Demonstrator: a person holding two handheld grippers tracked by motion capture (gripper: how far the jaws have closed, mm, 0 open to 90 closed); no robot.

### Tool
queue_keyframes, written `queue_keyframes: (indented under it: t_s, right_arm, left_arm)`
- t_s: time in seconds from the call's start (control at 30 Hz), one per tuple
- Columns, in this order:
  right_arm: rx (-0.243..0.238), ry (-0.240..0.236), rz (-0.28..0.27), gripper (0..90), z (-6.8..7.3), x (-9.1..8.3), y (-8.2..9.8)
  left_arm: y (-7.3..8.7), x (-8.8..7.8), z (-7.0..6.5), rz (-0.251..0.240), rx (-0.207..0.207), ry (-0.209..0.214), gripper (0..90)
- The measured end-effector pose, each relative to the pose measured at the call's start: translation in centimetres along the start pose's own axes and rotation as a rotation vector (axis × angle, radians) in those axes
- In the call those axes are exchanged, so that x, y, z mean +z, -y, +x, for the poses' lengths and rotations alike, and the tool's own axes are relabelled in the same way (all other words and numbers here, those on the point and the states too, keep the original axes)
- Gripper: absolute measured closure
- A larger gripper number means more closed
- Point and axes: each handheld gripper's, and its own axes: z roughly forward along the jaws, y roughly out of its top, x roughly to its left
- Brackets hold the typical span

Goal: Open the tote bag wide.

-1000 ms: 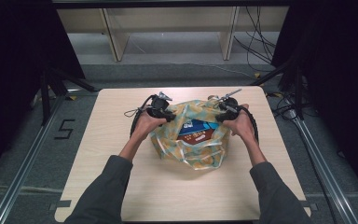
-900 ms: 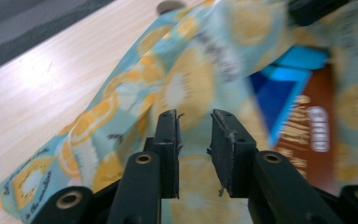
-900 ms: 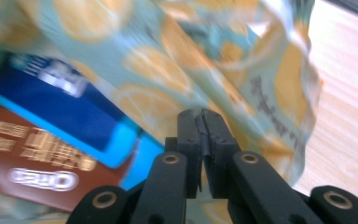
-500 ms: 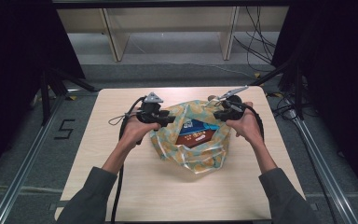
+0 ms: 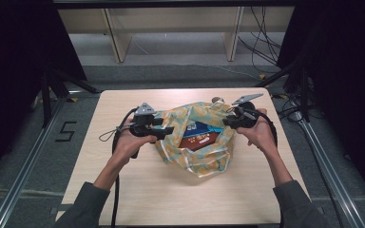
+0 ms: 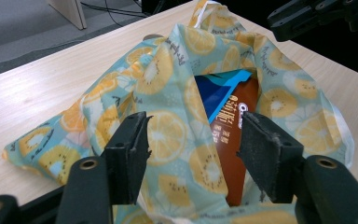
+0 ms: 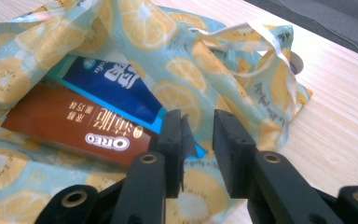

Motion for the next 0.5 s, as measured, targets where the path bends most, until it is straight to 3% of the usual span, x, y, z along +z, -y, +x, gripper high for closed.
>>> queue_keyframes:
  t_s: [0.03, 0.07, 0.1, 0.17, 0.2, 0.27, 0.3, 0.33, 0.5]
  right_arm:
    - [0.004, 0.001, -0.002, 70.6, 0.1, -0.2, 0.2]
    - [0.013, 0.012, -0.041, 69.3, 0.2, -0.1, 0.5]
    - [0.009, 0.001, -0.002, 68.0, 0.1, -0.6, 0.5]
    - [0.017, 0.006, -0.039, 65.5, 0.3, -0.7, 1.0]
    - [0.021, -0.002, -0.009, 64.7, 0.4, -1.2, 1.1]
    - [0.012, 0.002, -0.018, 61.9, 0.6, -1.5, 1.5]
    - [0.046, -0.003, -0.026, 60.7, 1.0, -1.5, 1.7]
    - [0.025, -0.001, -0.020, 59.8, 1.0, -1.7, 1.9]
    - [0.008, 0.000, -0.060, 54.8, 1.1, -2.2, 3.1]
  left_arm:
    - [0.2, -0.1, -0.1, -0.009, -0.010, -0.004, 39.3]
    - [0.5, -0.3, -0.2, -0.014, -0.019, 0.005, 38.3]
    - [0.7, -0.4, -0.3, -0.017, -0.027, 0.010, 37.7]
    - [1.2, -0.9, -0.4, -0.024, -0.027, 0.011, 36.8]
    - [1.4, -1.1, -0.5, -0.032, -0.035, 0.008, 36.3]
    - [1.8, -1.4, -0.6, -0.038, -0.043, 0.005, 35.3]
    - [2.0, -1.6, -0.7, -0.043, -0.051, 0.002, 34.3]
    - [2.2, -1.9, -0.7, -0.042, -0.036, 0.010, 34.0]
    - [3.3, -2.1, -1.5, -0.030, -0.043, 0.010, 31.7]
